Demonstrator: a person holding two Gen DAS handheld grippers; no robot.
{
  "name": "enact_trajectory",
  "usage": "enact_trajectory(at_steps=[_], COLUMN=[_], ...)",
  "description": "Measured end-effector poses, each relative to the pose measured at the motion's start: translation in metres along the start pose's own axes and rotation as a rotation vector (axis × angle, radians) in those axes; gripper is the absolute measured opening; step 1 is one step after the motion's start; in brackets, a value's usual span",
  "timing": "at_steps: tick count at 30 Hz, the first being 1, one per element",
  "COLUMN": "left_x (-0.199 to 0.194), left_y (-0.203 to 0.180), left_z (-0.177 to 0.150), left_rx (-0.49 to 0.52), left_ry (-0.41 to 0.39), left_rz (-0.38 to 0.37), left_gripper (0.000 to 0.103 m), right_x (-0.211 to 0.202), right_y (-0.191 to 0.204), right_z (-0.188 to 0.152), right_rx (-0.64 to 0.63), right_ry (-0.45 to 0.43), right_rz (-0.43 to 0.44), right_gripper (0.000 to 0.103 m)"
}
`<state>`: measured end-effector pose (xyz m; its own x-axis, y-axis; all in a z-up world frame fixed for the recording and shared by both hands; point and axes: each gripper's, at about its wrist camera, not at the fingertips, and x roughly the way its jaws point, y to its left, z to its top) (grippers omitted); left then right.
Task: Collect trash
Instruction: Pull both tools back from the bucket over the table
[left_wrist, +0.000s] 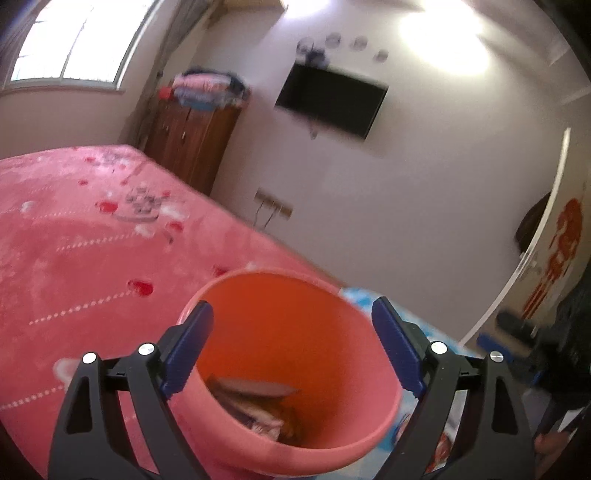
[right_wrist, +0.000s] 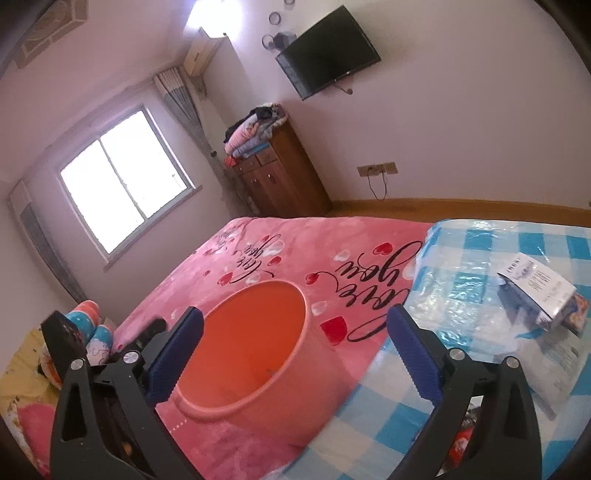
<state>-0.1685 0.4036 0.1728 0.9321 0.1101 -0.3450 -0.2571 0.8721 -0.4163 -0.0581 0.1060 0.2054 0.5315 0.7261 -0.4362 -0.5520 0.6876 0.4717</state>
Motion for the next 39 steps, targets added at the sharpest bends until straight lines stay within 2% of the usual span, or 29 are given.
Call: enact_trajectory(at_steps=[2,5,9,12,14,22,25,32,39], left_x=[-0.013,-0.024,-0.027,-0.024,-0.024,-0.036,-0.041,-0.041,-0.027], left_y=[-0.005,-0.017,-0.041,-0.061,-0.072,-0.106,-0.121,-0.150,-0.166], left_z=[-0.002,-0.006,-0.013,-0.020,-0.026,-0.053,-0.066,-0.090,-0.115], left_rx=[0.019,0.071,0.143,0.209,0.216,0.254,0.262,0.291,0.302], left_ry=[-0.094,-0.156,-0.122,-0.029,0.002,-0.020,-0.052,-0.032,0.046], left_rz=[-0.033,-0.044,-0.070,-0.096,-0.125,-0.187,-0.251,-0.290,-0.295], left_gripper=[0.091,0.096,0.097,0.097,0.097,0.097,0.097,0.097,0.097], right_x=[-0.012,-0.028,-0.052,-0.067,-0.078,-0.122,-0.132,-0.145,-0.161], right_y=[-0.002,-0.004,-0.014,-0.024,-0.033,-0.073,-0.084,-0.107,-0.128], right_z=[-0.009,-0.018,-0.029,-0.034,-0.038,-0.058,-0.065,-0.081,-0.093], right_rx=[-0.019,-0.049,-0.032,-0.015,-0.003,0.032,0.032,0.039,0.062], right_ry=[-0.036,-0.091,-0.172,-0.226,-0.253,-0.356,-0.365,-0.374,-0.394], right_rz=[-0.011,-0.042,-0.046,-0.054,-0.065,-0.130,-0.159,-0.193,-0.188], right_gripper=[0.098,0.098,0.098,0.098,0.098,0.098,0.098,0.098,0.098])
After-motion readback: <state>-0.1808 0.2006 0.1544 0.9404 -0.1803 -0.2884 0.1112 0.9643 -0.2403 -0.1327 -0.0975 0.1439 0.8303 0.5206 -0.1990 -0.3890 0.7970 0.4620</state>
